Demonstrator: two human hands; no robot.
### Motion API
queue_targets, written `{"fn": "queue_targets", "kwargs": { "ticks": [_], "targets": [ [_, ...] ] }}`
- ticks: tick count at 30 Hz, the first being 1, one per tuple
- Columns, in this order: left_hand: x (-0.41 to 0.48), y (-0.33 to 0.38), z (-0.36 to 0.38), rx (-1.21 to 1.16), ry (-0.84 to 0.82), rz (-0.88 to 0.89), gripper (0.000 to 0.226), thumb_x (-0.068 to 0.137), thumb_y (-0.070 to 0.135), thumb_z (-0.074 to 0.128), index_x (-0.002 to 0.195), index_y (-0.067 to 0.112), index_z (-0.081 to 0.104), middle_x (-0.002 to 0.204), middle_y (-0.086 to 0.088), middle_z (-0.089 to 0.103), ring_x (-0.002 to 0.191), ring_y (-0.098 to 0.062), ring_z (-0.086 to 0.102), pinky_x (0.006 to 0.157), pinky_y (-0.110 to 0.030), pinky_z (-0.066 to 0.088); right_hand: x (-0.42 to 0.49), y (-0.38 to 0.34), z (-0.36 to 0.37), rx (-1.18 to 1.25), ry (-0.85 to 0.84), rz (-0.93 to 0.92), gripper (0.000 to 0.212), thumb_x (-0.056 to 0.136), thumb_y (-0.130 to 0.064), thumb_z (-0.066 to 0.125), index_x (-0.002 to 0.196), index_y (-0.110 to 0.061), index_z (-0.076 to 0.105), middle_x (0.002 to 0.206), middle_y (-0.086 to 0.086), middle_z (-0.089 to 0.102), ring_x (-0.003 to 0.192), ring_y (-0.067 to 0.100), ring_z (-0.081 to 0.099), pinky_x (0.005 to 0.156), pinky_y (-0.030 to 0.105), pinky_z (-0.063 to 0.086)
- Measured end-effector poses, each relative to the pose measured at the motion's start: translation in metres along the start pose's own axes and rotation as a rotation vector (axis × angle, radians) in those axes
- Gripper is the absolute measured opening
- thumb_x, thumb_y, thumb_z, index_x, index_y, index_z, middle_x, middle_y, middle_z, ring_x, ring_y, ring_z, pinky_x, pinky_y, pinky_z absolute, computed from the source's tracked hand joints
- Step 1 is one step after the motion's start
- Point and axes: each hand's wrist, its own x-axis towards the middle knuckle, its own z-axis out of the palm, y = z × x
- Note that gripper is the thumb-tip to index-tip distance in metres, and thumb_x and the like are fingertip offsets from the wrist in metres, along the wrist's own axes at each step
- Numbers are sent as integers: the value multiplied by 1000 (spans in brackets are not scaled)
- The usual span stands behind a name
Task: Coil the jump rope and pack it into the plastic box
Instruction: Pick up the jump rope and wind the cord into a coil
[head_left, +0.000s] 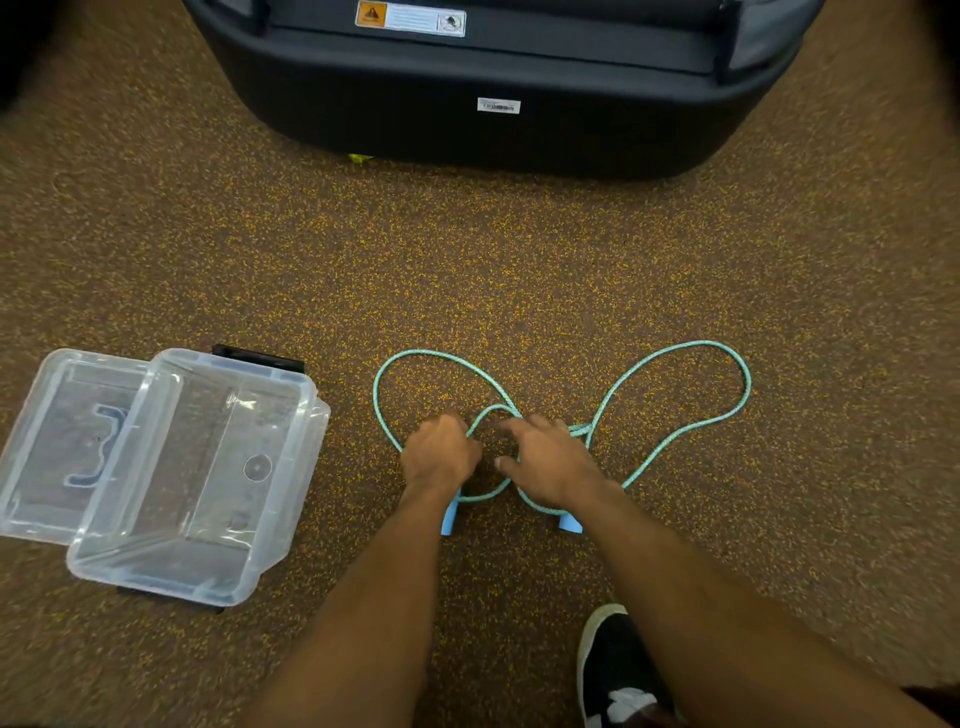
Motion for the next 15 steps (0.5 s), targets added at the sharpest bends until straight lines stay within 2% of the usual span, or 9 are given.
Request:
{"fn": "queue_targets", "kwargs": {
  "ticks": [9, 11, 13, 15],
  "targets": [
    [-14, -2, -29, -224, 19, 272, 24, 97, 29, 55, 108, 15, 71, 106, -19, 71, 103, -39, 62, 82, -42, 48, -12, -20, -27, -27, 99, -14, 62, 94, -40, 58, 149, -23, 35, 147, 10, 42, 134, 35, 39, 108, 51, 40],
    [-19, -3, -37, -311, -21, 311, 28, 98, 34, 54, 103, 12, 71, 96, -20, 73, 93, -38, 65, 78, -43, 49, -17, -24, -29, -32, 100, -15, 59, 95, -39, 57, 148, -23, 37, 146, 10, 43, 133, 35, 41, 106, 51, 41],
    [-26, -4, -47, -429, -87, 308, 27, 97, 36, 54, 94, 15, 70, 77, -14, 71, 74, -32, 66, 71, -41, 50, -22, -28, -31, 1, 125, -21, 49, 97, -38, 53, 143, -23, 44, 140, 9, 48, 129, 34, 44, 104, 51, 42],
    [-36, -7, -60, -520, -156, 292, 19, 98, 29, 57, 86, 18, 68, 63, -5, 64, 57, -22, 60, 64, -36, 49, -30, -31, -35, 65, 146, -44, 31, 100, -39, 51, 124, -21, 55, 127, 9, 55, 120, 33, 50, 98, 47, 45]
  ]
}}
